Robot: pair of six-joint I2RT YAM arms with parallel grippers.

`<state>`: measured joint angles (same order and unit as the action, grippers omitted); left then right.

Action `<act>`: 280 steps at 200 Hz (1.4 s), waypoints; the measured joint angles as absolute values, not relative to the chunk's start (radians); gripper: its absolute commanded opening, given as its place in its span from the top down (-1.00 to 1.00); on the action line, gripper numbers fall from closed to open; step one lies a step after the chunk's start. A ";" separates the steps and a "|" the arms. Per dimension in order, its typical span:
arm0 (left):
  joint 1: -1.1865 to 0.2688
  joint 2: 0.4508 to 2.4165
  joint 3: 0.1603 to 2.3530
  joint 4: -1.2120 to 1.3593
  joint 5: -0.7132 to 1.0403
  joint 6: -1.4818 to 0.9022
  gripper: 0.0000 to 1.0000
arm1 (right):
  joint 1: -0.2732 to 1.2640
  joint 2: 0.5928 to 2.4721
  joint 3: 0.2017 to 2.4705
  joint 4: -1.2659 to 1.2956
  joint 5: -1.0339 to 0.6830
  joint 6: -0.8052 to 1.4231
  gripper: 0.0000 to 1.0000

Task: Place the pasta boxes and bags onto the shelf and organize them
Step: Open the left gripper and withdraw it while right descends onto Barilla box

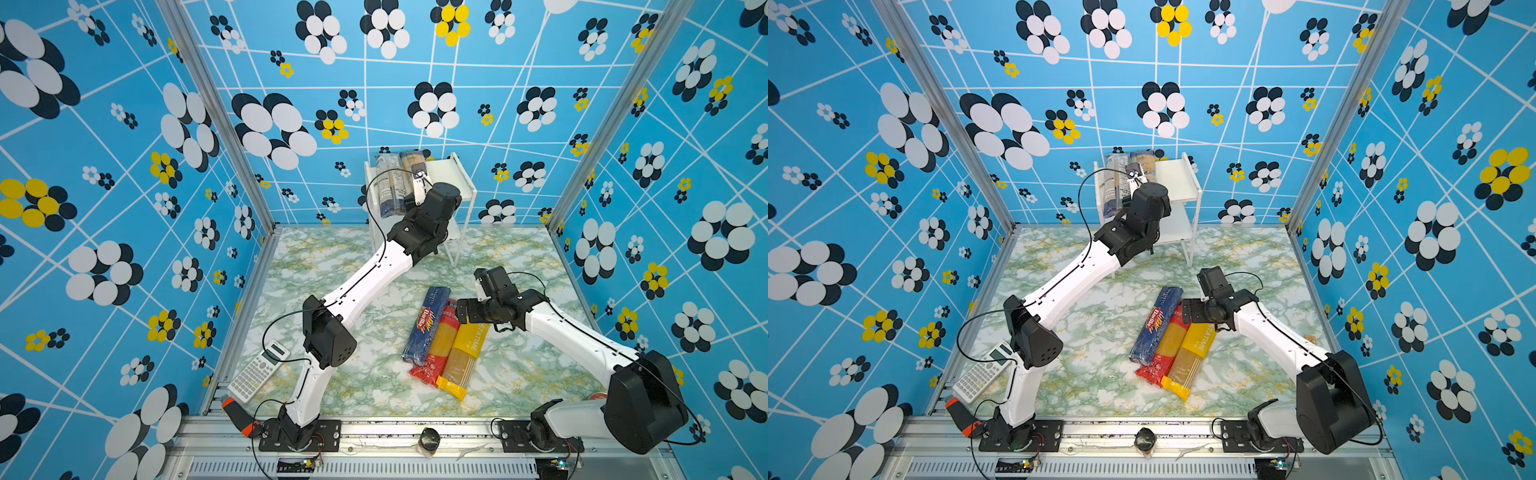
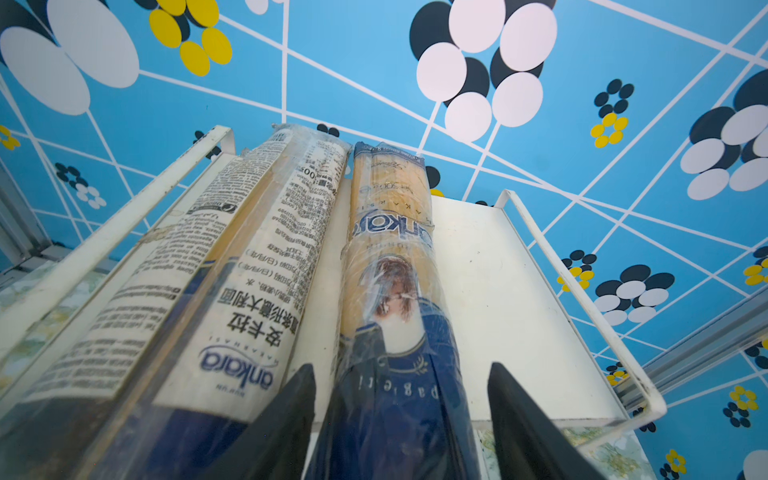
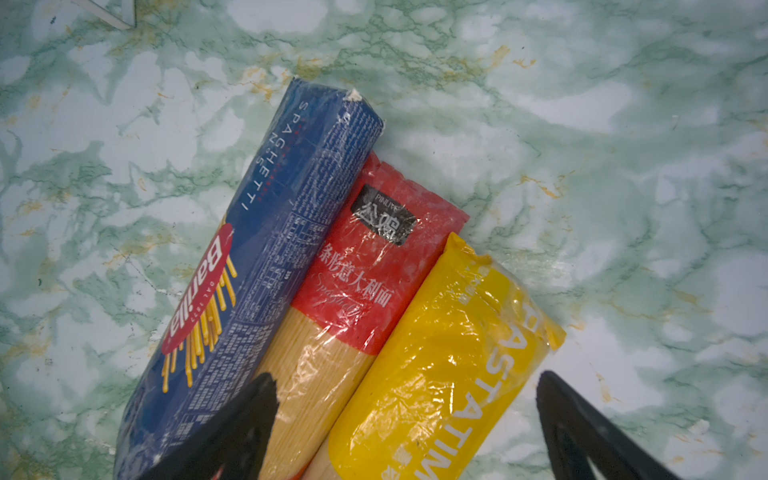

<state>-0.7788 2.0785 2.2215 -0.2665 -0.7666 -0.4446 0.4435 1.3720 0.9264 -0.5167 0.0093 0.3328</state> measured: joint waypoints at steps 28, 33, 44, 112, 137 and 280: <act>-0.815 1.942 1.945 0.012 -0.764 -0.305 -0.65 | 0.443 1.372 0.927 -0.516 0.007 0.329 -0.98; -0.828 1.926 1.914 0.062 -0.766 -0.270 -0.68 | 0.443 1.372 0.927 -0.516 0.006 0.329 -0.98; -0.857 1.908 1.891 0.135 -0.771 -0.196 -0.76 | 0.443 1.370 0.927 -0.516 0.001 0.329 -0.98; -0.916 1.658 1.604 0.266 -0.677 0.007 -0.98 | 0.443 1.371 0.938 -0.516 -0.020 0.339 -0.99; -0.900 1.515 1.419 0.237 -0.572 -0.023 -0.99 | 0.448 1.378 0.938 -0.508 -0.025 0.358 -0.98; -0.760 1.018 0.554 0.122 -0.295 -0.432 -0.99 | 0.688 1.699 1.108 -0.456 0.038 0.427 -0.98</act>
